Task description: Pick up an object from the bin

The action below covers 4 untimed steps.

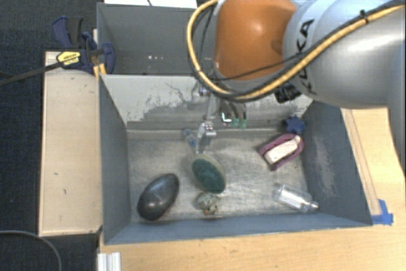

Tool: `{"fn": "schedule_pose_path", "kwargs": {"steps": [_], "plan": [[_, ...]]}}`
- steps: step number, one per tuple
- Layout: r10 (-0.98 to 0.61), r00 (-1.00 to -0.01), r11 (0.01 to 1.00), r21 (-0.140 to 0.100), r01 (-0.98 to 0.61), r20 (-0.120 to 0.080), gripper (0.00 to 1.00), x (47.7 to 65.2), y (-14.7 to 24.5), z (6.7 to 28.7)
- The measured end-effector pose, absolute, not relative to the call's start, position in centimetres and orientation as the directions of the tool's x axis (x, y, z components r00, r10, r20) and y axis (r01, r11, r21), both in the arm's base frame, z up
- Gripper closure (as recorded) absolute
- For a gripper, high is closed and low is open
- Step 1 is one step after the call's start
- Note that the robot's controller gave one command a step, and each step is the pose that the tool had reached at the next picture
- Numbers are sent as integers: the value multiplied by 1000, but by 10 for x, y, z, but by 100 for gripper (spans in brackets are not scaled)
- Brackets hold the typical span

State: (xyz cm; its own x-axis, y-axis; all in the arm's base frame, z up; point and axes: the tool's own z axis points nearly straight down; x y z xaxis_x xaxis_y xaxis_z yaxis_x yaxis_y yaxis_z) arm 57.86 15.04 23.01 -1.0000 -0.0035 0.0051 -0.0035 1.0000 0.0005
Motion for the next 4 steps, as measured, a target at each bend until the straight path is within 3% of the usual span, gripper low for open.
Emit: {"fn": "schedule_pose_path", "kwargs": {"steps": [1, 2, 3, 4], "plan": [[-373, -928, 928, 0, -373, -2, 0, 518, 210, 70], [-799, -601, 601, -1, -799, -5, 0, 502, 255, 101], [-853, -523, 523, -3, -853, -6, 0, 516, 233, 106], [-983, -184, 184, -9, -983, -10, 0, 521, 230, 73]]}}
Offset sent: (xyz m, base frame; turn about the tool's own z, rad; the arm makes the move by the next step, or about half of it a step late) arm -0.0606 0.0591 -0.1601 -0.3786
